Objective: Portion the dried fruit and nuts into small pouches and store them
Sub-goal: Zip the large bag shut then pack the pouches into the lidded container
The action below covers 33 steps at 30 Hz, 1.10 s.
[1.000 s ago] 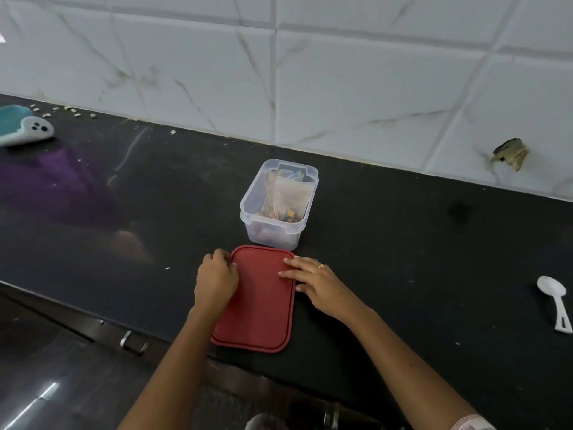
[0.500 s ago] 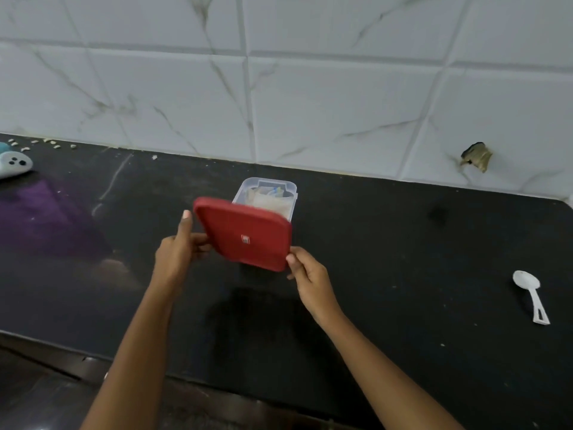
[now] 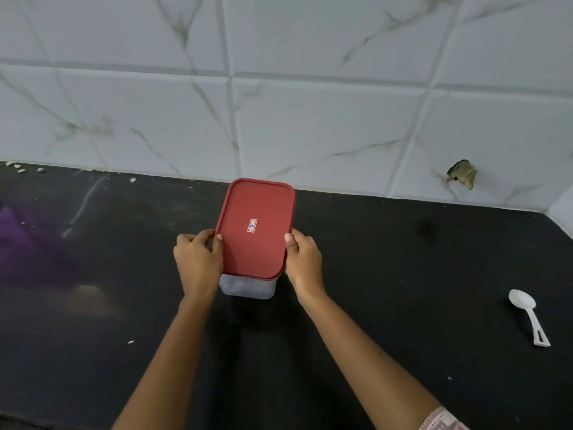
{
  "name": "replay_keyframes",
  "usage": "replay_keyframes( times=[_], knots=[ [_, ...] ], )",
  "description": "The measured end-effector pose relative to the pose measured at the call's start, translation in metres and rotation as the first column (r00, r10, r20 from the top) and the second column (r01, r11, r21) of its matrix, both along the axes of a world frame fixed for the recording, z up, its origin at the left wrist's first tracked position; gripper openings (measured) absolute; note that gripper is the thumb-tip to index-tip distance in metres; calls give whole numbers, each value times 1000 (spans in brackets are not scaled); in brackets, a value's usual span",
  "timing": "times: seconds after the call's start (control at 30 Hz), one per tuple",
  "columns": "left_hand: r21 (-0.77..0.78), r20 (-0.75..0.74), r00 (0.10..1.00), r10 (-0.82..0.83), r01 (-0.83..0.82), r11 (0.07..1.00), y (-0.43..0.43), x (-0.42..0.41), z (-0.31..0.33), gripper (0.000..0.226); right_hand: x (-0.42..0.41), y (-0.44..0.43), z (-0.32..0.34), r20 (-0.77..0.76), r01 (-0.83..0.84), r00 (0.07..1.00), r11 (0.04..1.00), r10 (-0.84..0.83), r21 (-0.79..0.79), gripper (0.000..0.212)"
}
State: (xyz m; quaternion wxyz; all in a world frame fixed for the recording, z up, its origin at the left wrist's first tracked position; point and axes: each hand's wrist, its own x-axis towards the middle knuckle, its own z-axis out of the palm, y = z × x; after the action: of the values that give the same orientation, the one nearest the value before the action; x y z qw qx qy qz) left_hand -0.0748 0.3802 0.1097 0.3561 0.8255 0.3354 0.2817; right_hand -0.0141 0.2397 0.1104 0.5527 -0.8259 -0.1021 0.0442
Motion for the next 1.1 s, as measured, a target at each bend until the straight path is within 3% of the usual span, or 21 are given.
replay_keyframes(
  times=[0.53, 0.83, 0.97, 1.1],
  knots=[
    [44, -97, 995, 0, 4, 999, 4, 16, -18, 31, 15, 15, -7, -64, 44, 997, 992, -52, -116, 37],
    [60, -181, 967, -179, 192, 980, 4, 12, -20, 39, 17, 7, -3, -177, -66, 983, 992, 46, -105, 55],
    [80, -203, 959, -199, 219, 972, -5, 7, -21, 44, 13, 13, -7, -59, -68, 997, 962, 54, -263, 54],
    [12, -113, 978, -178, 180, 984, -13, 1, -21, 45, 13, 13, -9, -43, -61, 998, 955, 51, -291, 51]
  ],
)
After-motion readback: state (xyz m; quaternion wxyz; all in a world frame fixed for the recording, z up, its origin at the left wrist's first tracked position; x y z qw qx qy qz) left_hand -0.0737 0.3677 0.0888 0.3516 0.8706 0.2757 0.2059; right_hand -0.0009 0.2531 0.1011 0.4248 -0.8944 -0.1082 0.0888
